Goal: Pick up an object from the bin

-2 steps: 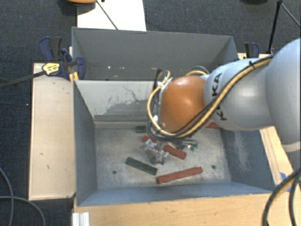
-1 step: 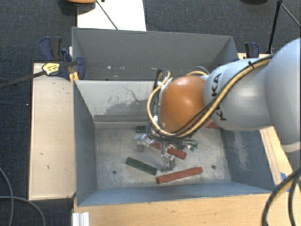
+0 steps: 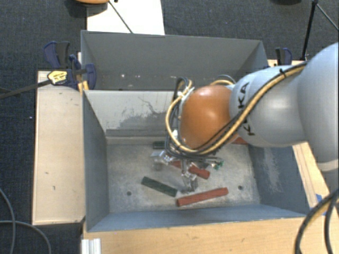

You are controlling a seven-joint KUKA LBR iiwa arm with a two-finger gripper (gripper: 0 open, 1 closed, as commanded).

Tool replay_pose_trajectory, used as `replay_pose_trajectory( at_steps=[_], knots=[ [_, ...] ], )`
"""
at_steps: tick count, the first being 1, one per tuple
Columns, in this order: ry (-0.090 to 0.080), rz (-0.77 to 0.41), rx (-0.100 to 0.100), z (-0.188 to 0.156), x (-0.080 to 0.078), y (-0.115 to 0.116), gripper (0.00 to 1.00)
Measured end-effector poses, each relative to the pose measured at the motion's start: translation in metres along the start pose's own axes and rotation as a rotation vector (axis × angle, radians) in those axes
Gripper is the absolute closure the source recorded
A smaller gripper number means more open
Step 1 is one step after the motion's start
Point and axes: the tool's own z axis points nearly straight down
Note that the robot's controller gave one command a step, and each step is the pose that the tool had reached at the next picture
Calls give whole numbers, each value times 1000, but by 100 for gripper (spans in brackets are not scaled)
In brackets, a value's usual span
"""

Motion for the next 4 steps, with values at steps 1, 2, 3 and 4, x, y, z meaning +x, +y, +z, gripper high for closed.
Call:
replay_pose_trajectory(
  at_steps=[1, 2, 3, 4],
  knots=[
    [0, -20, 2, 0, -10, 67, 0],
    [-2, 199, 2, 0, -28, 68, 100],
    [-2, 200, 1, 0, -28, 68, 100],
    [7, 177, -2, -40, -35, 63, 100]
  ],
)
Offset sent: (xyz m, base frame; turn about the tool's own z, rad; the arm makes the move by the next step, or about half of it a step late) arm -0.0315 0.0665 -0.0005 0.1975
